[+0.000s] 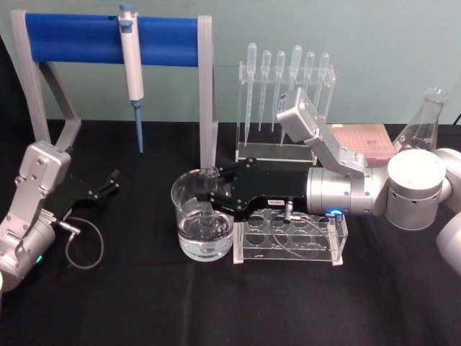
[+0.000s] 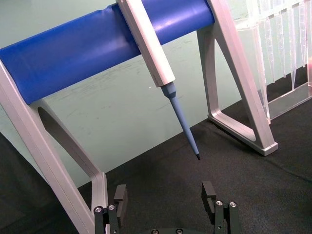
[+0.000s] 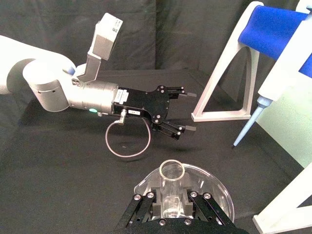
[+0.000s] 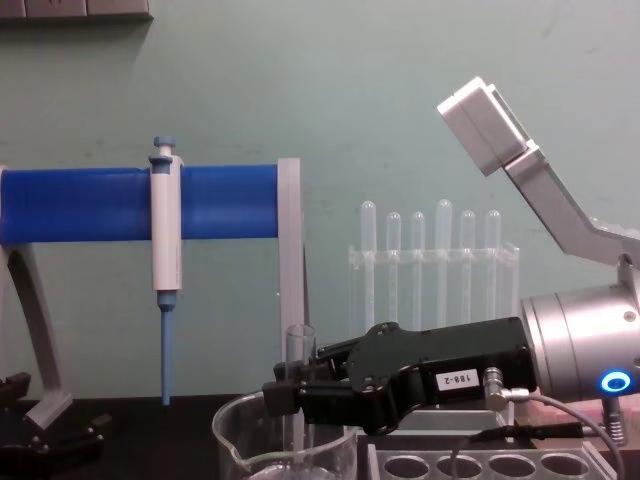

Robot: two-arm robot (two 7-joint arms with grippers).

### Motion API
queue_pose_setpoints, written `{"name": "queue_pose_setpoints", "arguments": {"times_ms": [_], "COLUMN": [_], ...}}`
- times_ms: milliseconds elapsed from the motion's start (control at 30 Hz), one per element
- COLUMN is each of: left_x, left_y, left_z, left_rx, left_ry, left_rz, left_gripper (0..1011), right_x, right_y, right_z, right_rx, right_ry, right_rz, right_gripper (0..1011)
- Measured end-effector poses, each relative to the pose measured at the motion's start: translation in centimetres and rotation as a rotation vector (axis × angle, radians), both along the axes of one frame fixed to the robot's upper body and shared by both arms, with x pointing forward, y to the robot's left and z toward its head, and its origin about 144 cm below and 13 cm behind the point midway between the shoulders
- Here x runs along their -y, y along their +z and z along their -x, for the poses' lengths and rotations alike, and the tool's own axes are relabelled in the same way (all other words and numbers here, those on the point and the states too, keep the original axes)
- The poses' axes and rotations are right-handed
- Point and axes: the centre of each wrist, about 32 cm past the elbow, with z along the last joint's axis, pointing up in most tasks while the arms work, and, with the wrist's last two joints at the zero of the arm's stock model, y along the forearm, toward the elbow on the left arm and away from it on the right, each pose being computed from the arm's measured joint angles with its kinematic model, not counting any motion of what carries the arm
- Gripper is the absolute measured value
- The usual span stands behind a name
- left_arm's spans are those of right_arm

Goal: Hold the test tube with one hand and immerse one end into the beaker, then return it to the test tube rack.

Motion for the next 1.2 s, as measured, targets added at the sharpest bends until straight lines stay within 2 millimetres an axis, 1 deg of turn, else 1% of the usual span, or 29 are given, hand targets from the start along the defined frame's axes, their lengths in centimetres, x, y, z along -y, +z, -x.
{"name": "queue_pose_setpoints", "arguments": {"times_ms": [1200], "left_x": [0.0], "left_y": [0.0], "left_z": [0.0], "left_rx": [0.0], "left_ry": [0.0], "left_rz": [0.0], "left_gripper": [1000], "right_x": [0.0], "right_y": [0.0], "right_z": [0.0], "right_rx": [0.0], "right_ry": [0.0], "right_rz": [0.0], "right_gripper": [239]}}
